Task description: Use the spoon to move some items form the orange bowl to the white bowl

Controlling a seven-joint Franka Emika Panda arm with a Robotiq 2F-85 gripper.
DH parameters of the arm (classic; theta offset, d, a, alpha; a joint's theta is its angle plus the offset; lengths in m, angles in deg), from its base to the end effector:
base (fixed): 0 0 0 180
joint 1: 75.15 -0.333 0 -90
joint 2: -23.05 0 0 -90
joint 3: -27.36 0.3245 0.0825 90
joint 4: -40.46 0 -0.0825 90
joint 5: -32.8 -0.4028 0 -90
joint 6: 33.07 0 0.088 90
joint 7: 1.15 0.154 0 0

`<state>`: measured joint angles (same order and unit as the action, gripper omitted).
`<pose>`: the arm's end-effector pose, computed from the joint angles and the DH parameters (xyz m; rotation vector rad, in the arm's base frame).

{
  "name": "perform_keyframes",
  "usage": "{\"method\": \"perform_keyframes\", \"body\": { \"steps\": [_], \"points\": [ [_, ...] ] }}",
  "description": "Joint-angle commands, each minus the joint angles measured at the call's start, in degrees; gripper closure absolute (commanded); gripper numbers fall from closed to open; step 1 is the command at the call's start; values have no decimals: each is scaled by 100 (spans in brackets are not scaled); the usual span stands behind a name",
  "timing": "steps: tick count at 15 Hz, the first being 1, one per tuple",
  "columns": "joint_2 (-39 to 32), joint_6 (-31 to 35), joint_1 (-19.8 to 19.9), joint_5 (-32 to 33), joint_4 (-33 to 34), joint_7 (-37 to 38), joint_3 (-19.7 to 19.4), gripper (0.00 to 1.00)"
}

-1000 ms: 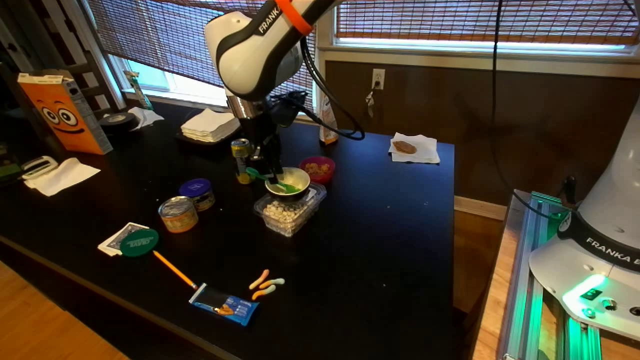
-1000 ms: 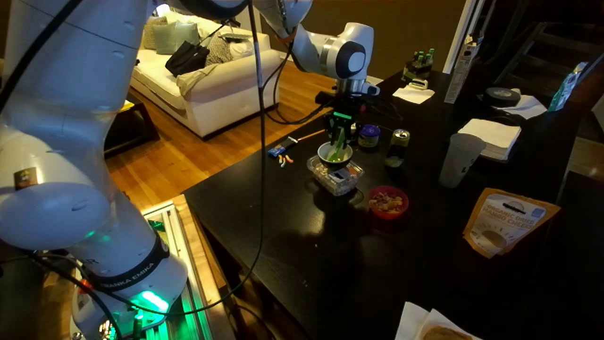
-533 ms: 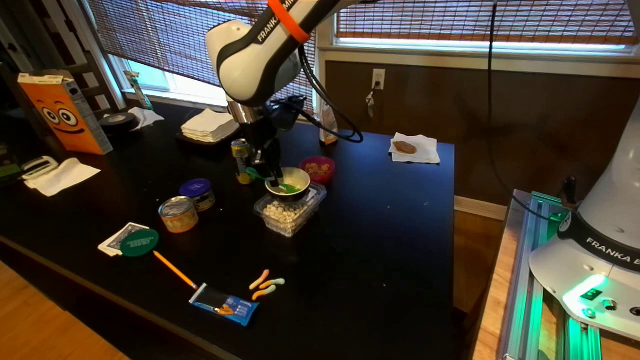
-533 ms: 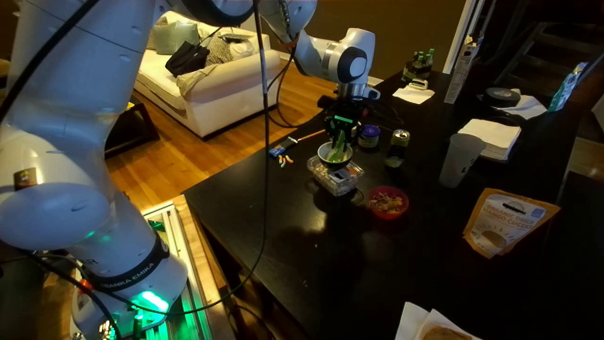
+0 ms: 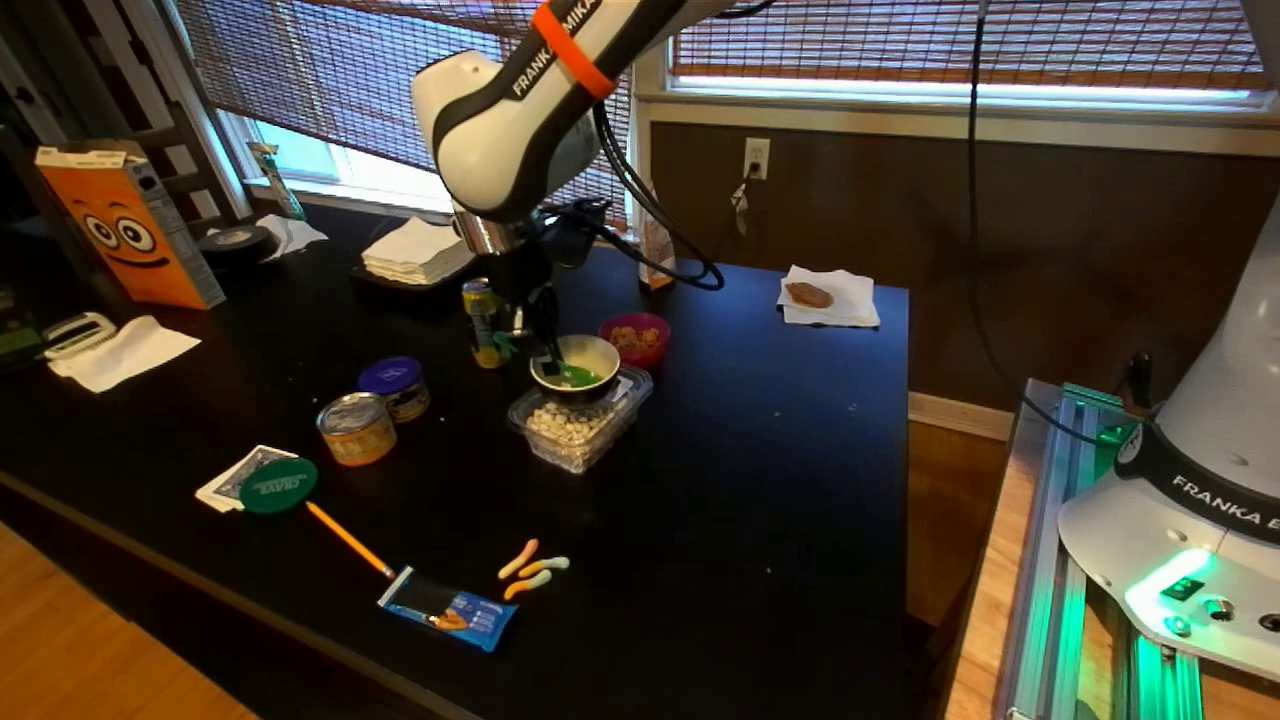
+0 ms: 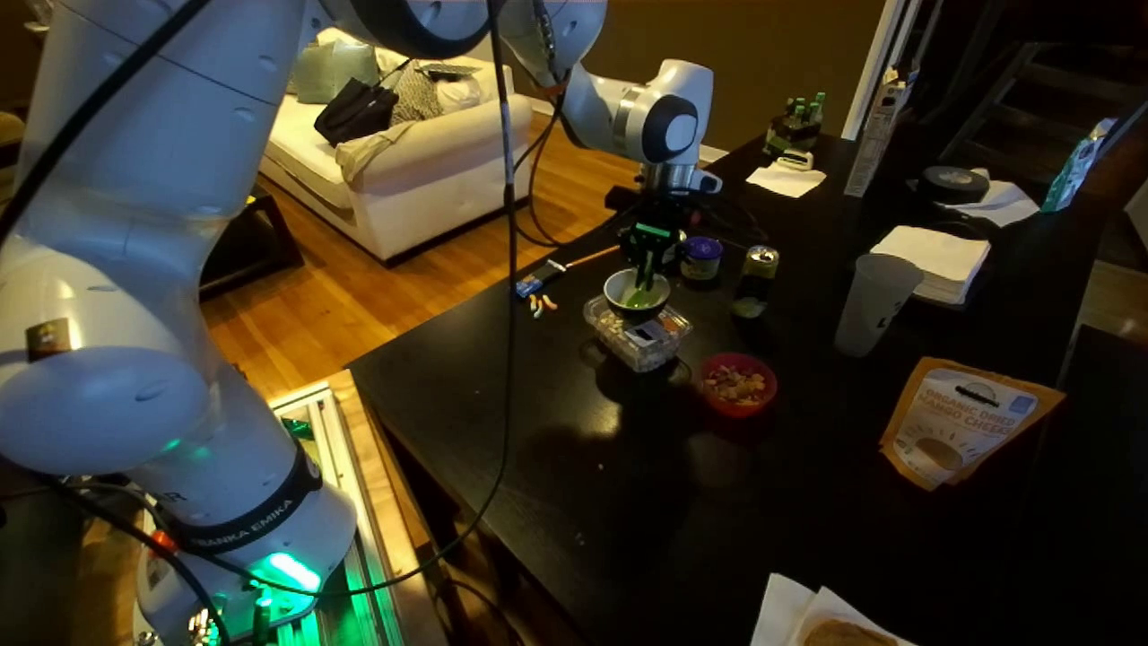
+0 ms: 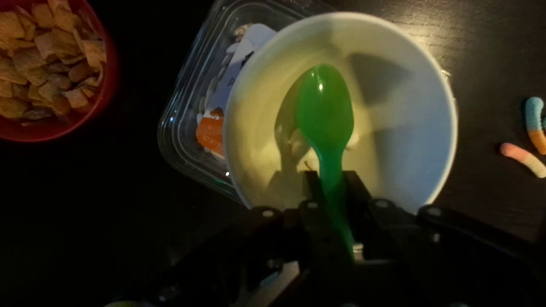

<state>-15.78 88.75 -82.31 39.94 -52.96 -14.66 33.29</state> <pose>0.6664 0.1399 0.1589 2.9920 0.7999 -0.2749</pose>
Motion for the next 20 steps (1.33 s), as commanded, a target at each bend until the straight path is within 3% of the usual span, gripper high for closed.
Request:
{"method": "perform_keyframes", "body": {
  "steps": [1,6,11,14,20],
  "points": [
    [271,-140,-31,-20,-108,136,39,93],
    [820,32,5,-79,-335,237,84,93],
    [1063,691,230,-207,-423,337,-25,93],
    [1115,1196,307,-39,-611,646,-275,93],
    [1057,1496,450,71,-964,988,-684,93]
  ]
}}
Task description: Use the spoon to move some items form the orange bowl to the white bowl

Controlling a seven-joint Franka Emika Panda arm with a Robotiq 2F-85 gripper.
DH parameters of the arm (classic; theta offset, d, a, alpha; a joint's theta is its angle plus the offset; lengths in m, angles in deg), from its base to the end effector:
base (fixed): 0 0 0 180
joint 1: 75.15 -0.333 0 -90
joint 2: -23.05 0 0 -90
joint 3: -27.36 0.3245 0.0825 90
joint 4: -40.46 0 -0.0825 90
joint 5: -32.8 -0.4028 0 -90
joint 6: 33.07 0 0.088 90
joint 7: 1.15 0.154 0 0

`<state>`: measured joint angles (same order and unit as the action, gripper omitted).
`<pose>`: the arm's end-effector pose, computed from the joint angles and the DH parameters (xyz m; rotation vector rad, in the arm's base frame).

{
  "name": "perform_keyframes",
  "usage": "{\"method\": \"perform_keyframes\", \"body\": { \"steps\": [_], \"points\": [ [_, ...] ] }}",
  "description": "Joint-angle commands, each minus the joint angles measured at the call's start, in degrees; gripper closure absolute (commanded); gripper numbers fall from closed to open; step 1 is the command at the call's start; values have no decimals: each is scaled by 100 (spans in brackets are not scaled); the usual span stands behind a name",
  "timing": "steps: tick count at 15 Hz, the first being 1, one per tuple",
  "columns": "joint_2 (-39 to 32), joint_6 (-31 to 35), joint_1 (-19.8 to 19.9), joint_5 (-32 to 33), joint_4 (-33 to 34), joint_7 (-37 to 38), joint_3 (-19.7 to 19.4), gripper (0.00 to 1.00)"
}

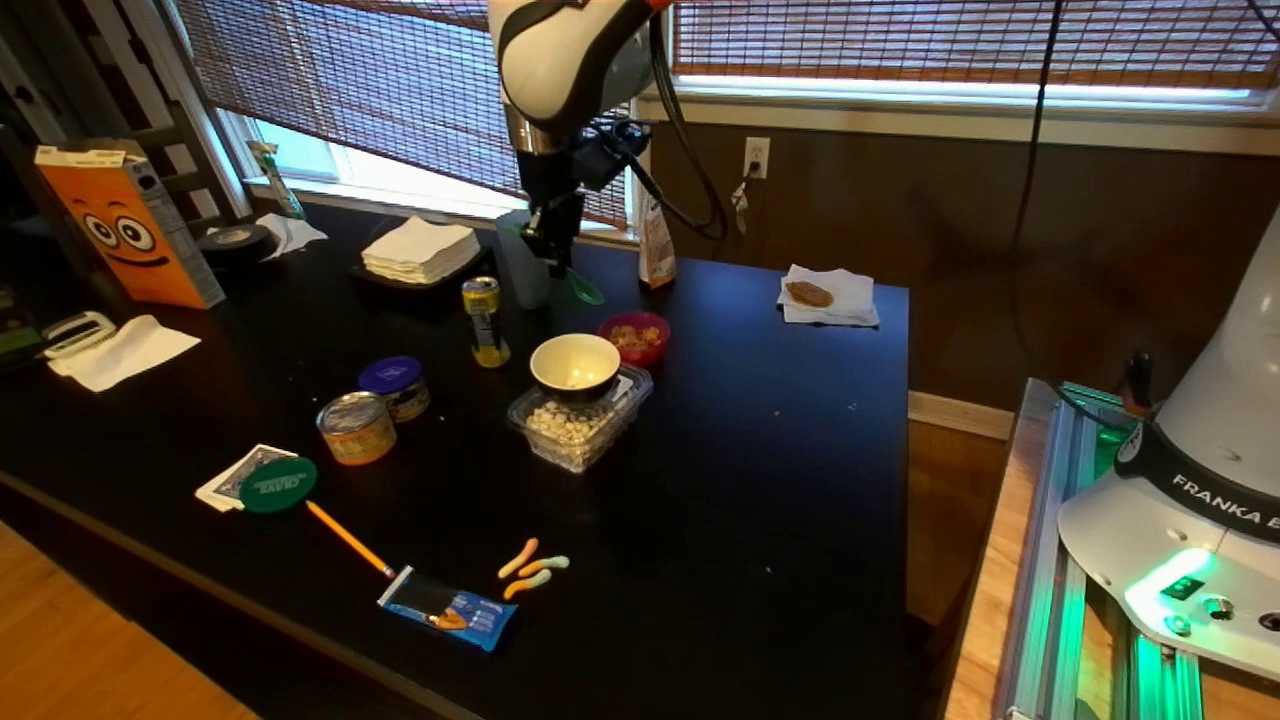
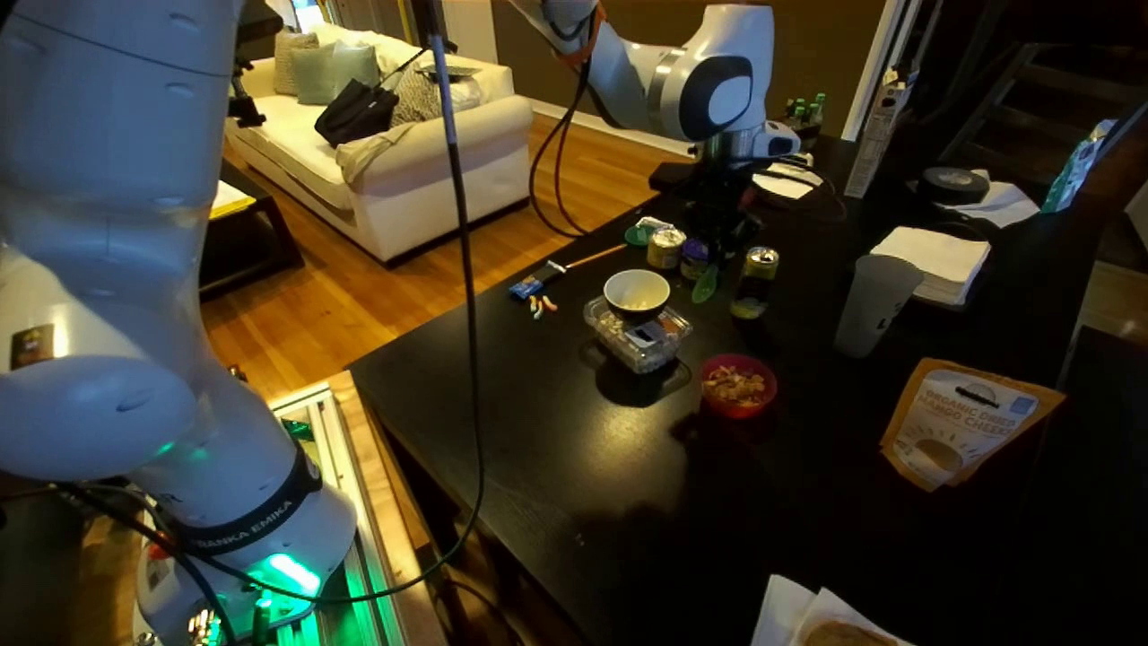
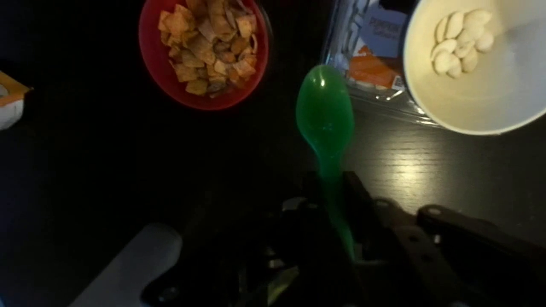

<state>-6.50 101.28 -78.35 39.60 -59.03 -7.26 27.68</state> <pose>0.6978 0.0369 0.2400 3.0274 0.3747 0.1385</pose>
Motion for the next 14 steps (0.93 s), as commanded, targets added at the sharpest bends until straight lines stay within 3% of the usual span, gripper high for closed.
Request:
{"method": "perform_keyframes", "body": {
  "steps": [1,5,6,9,10,14],
  "points": [
    [118,402,77,134,-451,306,-203,93],
    [12,1293,273,29,-759,255,-295,93],
    [-18,825,226,48,-529,202,-271,83],
    [-37,1173,298,39,-681,197,-290,83],
    [-36,1176,296,39,-682,197,-288,95],
    [-545,1630,323,26,-344,364,-387,96]
  ]
}}
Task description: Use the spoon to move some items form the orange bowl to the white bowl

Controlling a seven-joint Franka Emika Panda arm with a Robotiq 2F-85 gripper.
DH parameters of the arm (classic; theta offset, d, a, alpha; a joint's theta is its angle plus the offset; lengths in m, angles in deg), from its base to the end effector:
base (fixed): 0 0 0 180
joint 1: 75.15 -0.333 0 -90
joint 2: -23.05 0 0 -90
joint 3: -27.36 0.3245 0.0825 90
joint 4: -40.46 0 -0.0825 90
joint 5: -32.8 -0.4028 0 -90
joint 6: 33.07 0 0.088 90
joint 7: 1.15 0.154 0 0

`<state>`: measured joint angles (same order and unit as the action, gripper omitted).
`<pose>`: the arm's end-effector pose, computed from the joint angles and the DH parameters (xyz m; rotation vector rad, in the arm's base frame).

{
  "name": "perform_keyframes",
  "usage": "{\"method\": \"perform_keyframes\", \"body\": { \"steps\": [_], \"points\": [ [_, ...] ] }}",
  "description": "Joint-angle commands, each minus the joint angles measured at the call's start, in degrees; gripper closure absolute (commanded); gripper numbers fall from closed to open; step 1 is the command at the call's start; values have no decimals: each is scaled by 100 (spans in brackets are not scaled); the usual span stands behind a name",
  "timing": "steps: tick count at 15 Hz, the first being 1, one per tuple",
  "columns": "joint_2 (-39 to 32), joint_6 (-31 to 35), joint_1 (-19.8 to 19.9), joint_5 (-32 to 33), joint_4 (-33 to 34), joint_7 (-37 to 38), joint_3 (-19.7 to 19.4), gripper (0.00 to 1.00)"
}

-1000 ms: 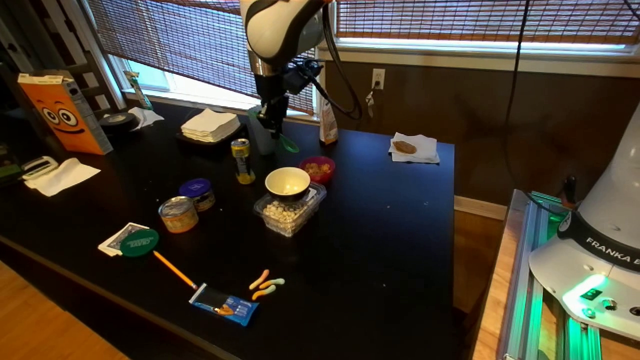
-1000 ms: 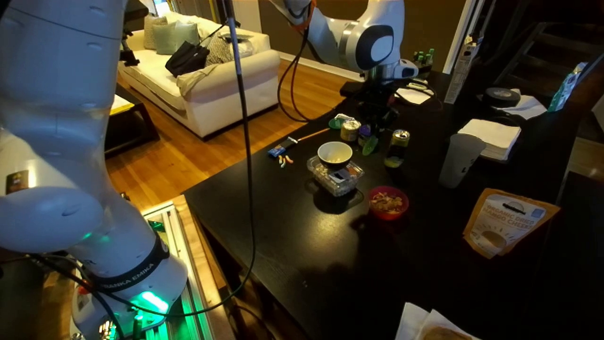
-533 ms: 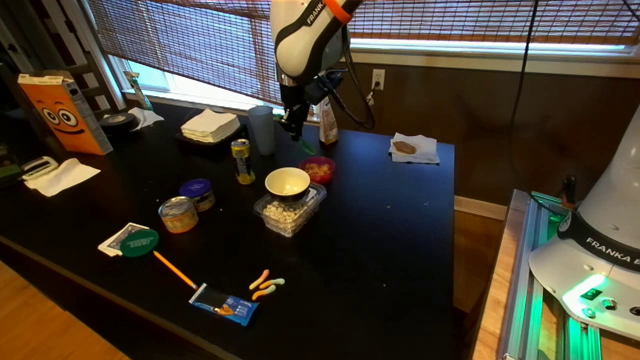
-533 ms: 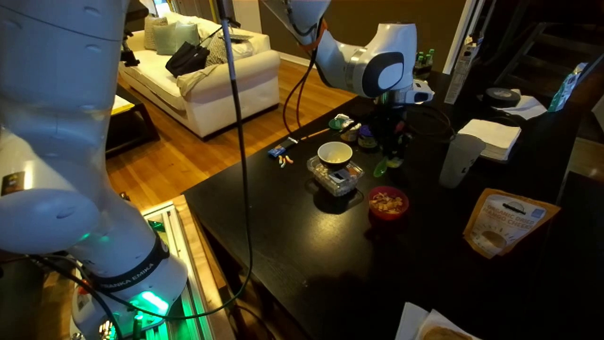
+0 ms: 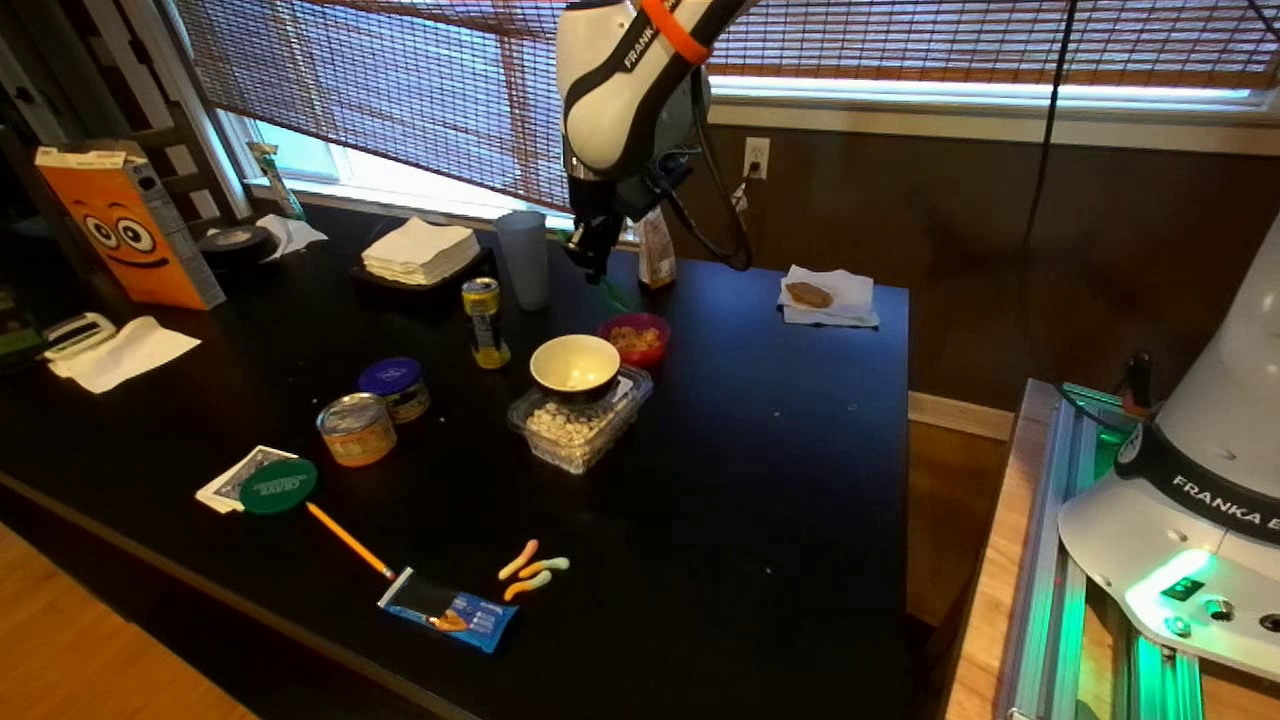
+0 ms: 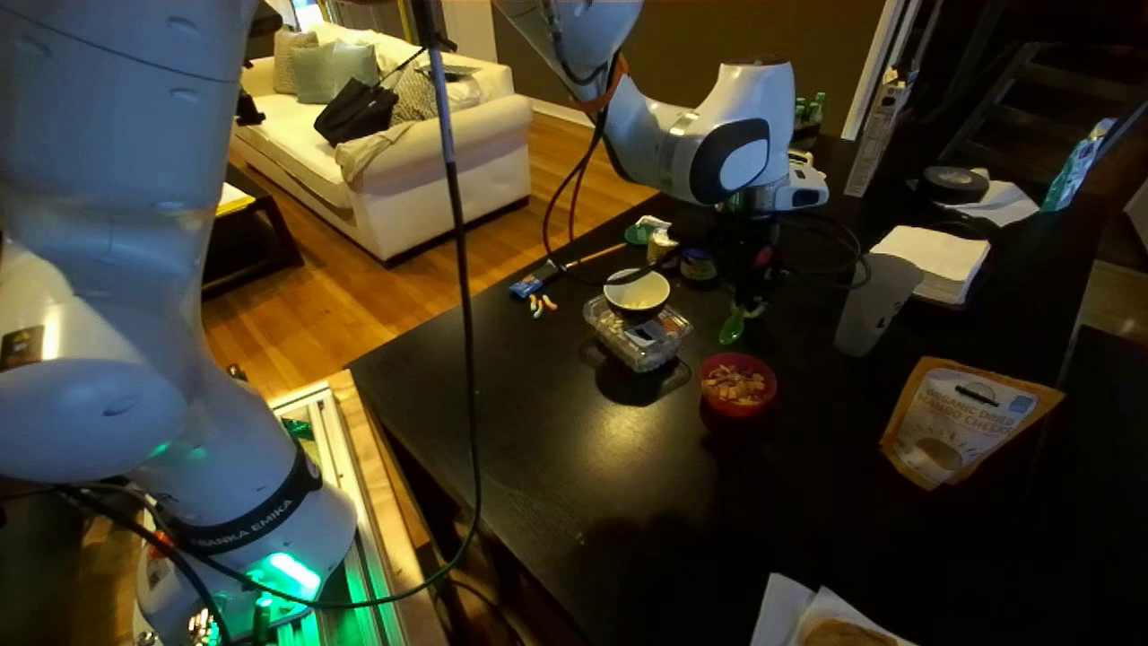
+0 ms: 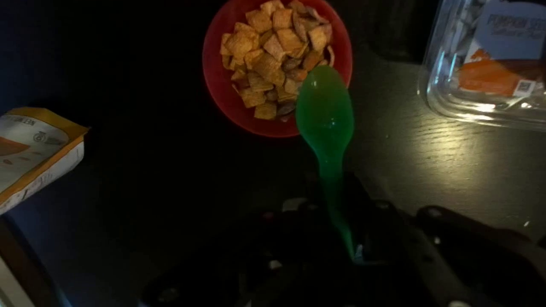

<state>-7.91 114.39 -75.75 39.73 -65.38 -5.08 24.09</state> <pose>0.6880 -0.0315 0.1972 3.0100 0.1941 0.2714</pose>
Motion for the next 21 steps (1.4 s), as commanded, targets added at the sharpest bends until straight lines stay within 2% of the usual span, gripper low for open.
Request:
{"method": "perform_keyframes", "body": {
  "steps": [1,8,16,21],
  "points": [
    [-533,515,108,-32,343,123,-15,96],
    [-1072,1246,439,-322,635,29,142,96],
    [-1249,1475,916,-817,634,-192,595,96],
    [-1341,1889,998,-793,565,-225,652,96]
  ]
}}
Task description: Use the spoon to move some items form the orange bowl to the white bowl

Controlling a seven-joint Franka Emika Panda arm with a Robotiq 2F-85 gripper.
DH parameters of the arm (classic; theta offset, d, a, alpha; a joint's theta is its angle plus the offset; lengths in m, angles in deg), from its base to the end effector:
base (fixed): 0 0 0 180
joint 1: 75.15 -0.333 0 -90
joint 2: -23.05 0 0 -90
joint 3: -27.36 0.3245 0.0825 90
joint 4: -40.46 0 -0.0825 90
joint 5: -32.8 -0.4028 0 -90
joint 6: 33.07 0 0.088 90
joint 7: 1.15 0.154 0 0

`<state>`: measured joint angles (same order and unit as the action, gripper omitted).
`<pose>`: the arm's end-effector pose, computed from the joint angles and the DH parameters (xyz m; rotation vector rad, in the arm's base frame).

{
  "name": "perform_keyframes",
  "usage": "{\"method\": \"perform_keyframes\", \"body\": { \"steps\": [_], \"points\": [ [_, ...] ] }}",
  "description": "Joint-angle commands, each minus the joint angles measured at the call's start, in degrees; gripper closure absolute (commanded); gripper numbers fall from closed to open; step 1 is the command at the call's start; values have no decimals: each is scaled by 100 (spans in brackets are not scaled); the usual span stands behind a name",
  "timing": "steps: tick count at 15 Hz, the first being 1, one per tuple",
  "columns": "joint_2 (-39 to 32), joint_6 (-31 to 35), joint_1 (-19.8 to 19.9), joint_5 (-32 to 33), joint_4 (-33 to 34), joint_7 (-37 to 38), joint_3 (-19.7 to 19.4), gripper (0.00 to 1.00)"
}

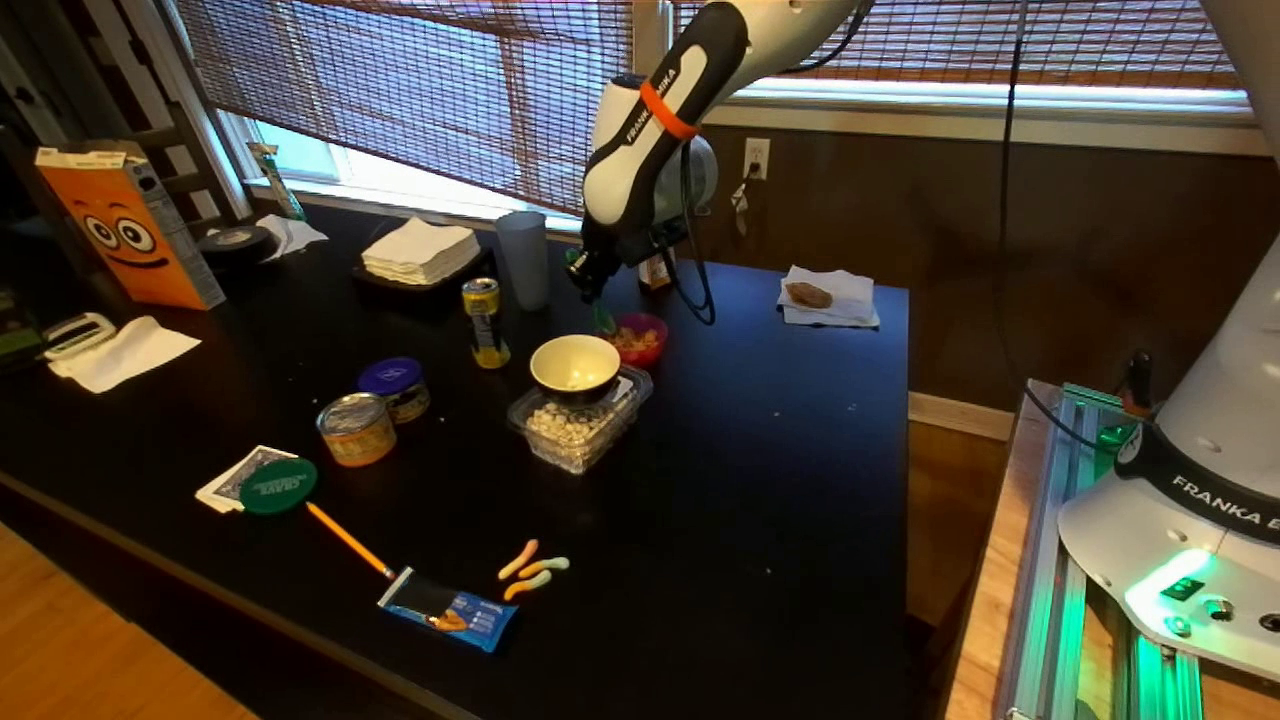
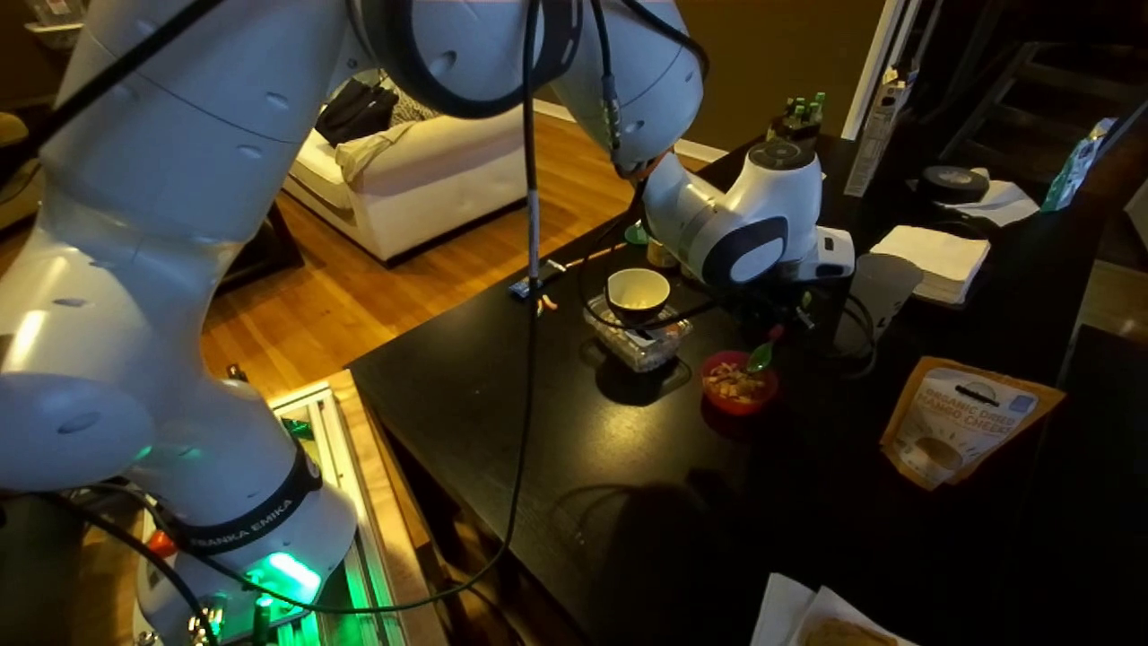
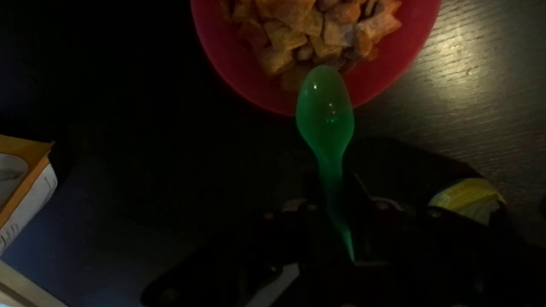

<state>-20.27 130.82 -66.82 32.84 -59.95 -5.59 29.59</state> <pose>0.7189 -0.0789 0.1226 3.0840 -0.0674 0.5503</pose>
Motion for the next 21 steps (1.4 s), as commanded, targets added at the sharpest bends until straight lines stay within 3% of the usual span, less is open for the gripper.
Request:
{"method": "perform_keyframes", "body": {
  "steps": [1,21],
  "points": [
    [-123,278,112,-95,14,-173,95,96],
    [-230,-43,337,-89,-7,-390,254,96]
  ]
}}
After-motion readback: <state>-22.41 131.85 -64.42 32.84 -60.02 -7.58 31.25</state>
